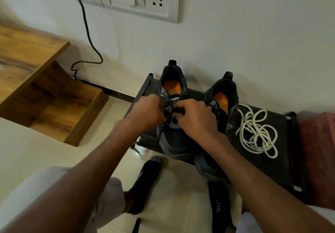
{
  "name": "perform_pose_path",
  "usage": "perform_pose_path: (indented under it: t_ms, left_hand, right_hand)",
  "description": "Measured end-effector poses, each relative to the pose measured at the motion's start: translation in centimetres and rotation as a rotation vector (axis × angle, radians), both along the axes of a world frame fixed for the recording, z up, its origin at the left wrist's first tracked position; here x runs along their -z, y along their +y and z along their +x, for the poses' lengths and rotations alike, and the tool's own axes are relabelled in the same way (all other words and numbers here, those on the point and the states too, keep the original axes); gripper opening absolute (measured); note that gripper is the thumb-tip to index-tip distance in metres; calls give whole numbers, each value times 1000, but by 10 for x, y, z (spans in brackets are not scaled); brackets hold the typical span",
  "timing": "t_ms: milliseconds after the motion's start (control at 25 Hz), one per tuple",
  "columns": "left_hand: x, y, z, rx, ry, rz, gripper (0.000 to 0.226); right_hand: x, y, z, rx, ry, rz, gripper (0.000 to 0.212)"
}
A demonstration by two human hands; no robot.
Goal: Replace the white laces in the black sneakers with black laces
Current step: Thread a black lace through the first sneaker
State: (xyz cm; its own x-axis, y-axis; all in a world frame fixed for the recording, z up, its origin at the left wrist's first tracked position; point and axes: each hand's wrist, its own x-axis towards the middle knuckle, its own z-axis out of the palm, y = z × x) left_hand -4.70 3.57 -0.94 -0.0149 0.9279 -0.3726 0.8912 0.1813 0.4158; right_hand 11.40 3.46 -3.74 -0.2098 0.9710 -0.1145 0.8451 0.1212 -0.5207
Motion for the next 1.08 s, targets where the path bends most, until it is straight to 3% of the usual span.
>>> perform_pose_path:
  t_ms: [80,240,360,440,520,560,600,680,720,760,840,920,1000,1080]
  left_hand:
    - [1,-2,5,6,-1,50,7]
    - [0,-1,6,10,-34,64,9]
    - [-3,-1,7,3,-74,55,15]
    - [-3,-1,8,-21,-72,57,18]
    - [-12,1,4,-32,-97,58,16]
    - [-21,3,-1,-77,-220,73,15]
    - [-33,7,-9,-159,-462,98,16]
    - [-57,11,-27,-397,-1144,112,20]
    - [-63,11,-32,-462,-1327,112,19]
    - [-64,12,-33,-478,-1275,132,17]
    - [-50,12,-28,-304,-620,154,26]
    - [-31,5,-15,24,-60,-3,36]
    - [-17,3,-7,193,122,-126,28]
    - [-22,5,-9,149,22,-29,14]
  right_hand:
    - [0,-1,-2,-17,-45,14,22]
    - [-4,11,5,5,159,-246,21]
    - [-9,14,10,-43,176,-325,26]
    - [-14,11,12,-128,114,-314,38]
    - [-17,7,14,-214,-85,-210,64]
    - [-17,5,15,-232,-175,-160,74]
    - [-18,5,17,-233,-207,-139,80]
    - [-19,4,19,-228,-176,-170,84]
    - [-19,5,19,-234,-167,-188,84]
    - [-19,5,19,-241,-172,-193,84]
    - [-19,6,19,-243,-177,-182,83]
    - [-19,6,17,-237,-170,-172,80]
    - [-18,7,18,-240,-176,-166,81]
    - [-18,6,18,-242,-178,-170,81]
